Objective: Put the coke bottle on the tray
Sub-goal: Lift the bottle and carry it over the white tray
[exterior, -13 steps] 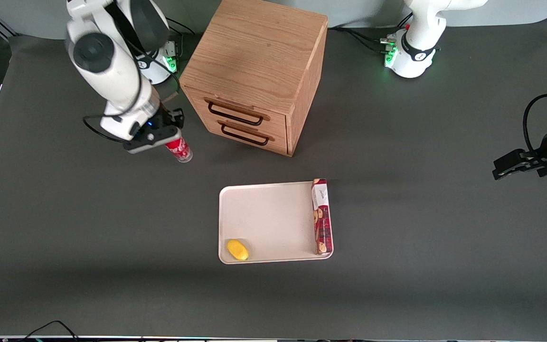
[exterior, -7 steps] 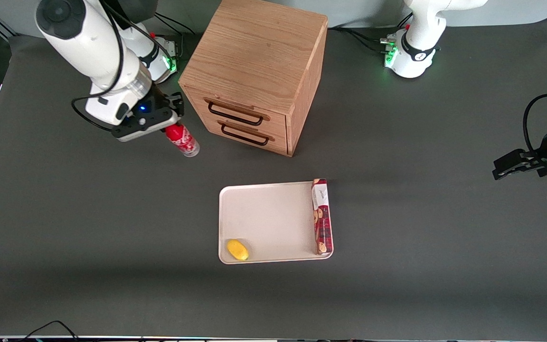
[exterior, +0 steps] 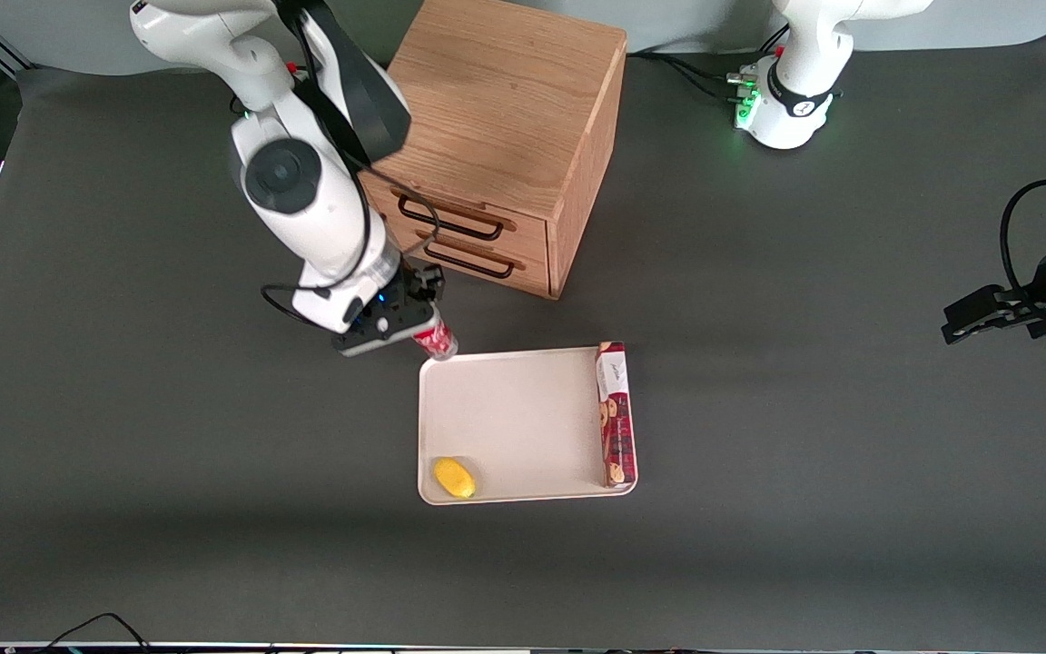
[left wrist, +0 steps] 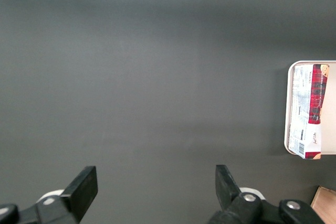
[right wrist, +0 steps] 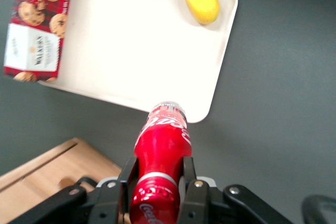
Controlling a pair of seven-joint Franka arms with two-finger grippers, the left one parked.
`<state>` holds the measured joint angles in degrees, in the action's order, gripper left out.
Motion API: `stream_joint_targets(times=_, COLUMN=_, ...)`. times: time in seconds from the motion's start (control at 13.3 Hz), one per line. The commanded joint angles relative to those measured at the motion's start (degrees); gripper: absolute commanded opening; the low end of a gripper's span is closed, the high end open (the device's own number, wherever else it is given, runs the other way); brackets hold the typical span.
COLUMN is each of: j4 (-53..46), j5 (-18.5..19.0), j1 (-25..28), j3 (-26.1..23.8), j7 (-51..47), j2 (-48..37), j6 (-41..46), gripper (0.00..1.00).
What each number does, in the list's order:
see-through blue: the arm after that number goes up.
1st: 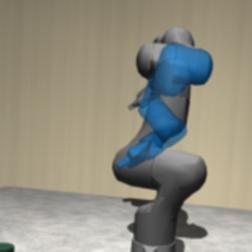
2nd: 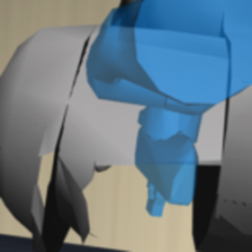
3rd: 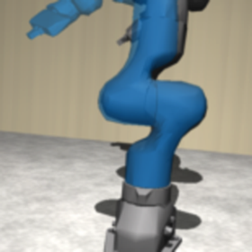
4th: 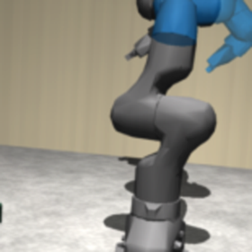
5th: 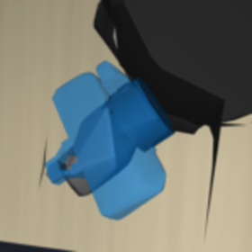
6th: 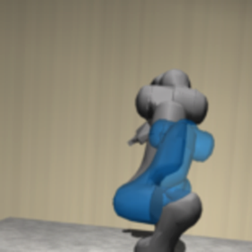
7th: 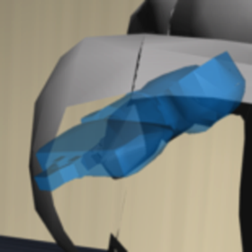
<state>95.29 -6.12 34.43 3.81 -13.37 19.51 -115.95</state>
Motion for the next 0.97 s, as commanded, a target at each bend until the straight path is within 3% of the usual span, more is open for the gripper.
stream_joint_targets(times=0.0, j4=-4.23, j5=2.06, j1=0.38, j3=1.2, j7=-0.07, j2=5.52, j6=-3.3, gripper=0.0)
stream_joint_targets(times=0.38, j4=-7.3, j5=3.04, j1=-0.06, j3=2.17, j7=-0.16, j2=11.68, j6=-7.61, gripper=0.0)
stream_joint_targets(times=0.9, j4=-7.4, j5=3.31, j1=-0.32, j3=2.17, j7=-0.07, j2=13.98, j6=-10.34, gripper=0.0)
